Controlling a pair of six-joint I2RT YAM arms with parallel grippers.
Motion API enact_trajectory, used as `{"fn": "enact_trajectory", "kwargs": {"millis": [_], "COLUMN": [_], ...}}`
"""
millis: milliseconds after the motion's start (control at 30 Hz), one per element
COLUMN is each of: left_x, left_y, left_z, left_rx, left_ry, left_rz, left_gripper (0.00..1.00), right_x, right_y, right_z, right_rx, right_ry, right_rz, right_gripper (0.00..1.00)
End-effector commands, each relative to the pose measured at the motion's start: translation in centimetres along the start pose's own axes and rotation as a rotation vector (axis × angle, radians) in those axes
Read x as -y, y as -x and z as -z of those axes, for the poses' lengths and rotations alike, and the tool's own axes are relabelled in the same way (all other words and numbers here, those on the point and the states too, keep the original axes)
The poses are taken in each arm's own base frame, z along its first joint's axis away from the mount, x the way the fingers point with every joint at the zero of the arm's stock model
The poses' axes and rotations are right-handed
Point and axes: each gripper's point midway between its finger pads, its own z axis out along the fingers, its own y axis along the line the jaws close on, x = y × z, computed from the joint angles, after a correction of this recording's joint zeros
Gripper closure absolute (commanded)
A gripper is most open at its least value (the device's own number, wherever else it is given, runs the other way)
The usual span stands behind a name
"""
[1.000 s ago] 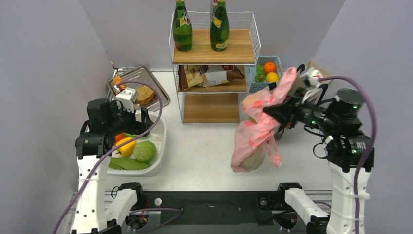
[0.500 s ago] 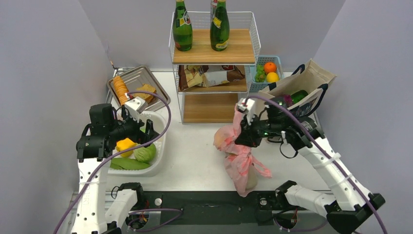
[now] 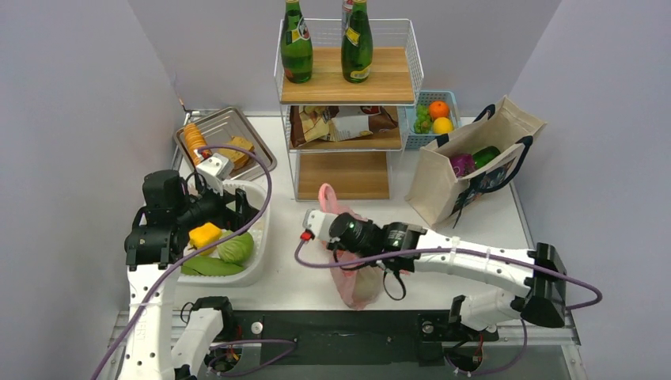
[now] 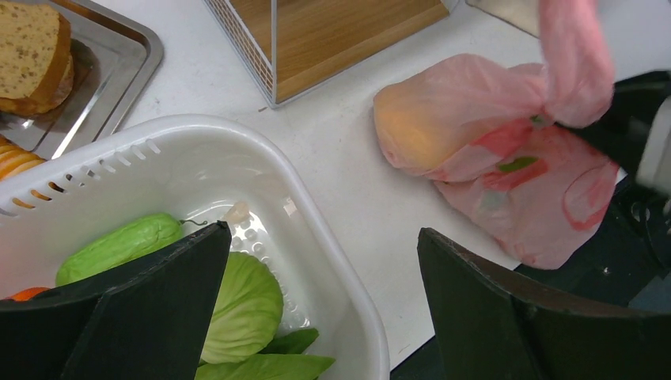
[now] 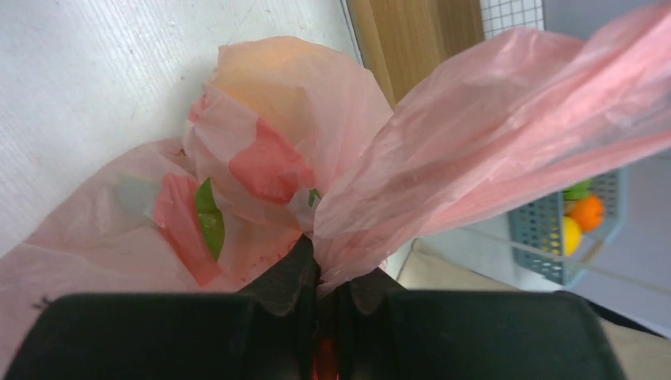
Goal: Untie the knot of the grocery bags and take out the mixed food
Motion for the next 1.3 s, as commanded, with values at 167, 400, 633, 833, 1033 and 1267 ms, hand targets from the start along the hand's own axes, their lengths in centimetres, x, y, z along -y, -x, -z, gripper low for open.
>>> {"fn": "enact_trajectory", "kwargs": {"millis": [167,400,633,833,1033,1267], "left_x": [0.1,-0.1,2.9,7.3,13.6,19.5], "left_y": [2.0,1.4,5.9,2.2,-0.1,-2.6], "left_z": [0.0,-0.3,0.7,-1.2,-5.1,-8.0], "left_rx": [0.067,0.065,0.189,0.054,0.023,0.127], "left_ry": [0.007,-0.022,-0.189,-0.378,-0.539,-0.578], "left_rz": [0.047,-0.121,-0.309,-0.542,-0.600,-0.651], "left_gripper": [0.12,0.12,0.17,0.26,0.28,0.30], "right_x": [0.4,4.0,6.5,5.7,4.7,2.3], "right_y": [5.8,2.3,-0.6,-0.5,-0.3,1.6], "right_z": [2.0,6.1,11.6,9.6,3.5,0.3], "right_rx": [0.186,0.238,0.294,0.352,0.362,0.361], "right_ry": [-0.019,0.193,0.213,0.204,0.234,0.373], "right_rz": [0.052,-0.058,-0.174,-0.278,-0.234,-0.287], "right_gripper": [0.17,0.13,0.17,0.26,0.26,0.27]}}
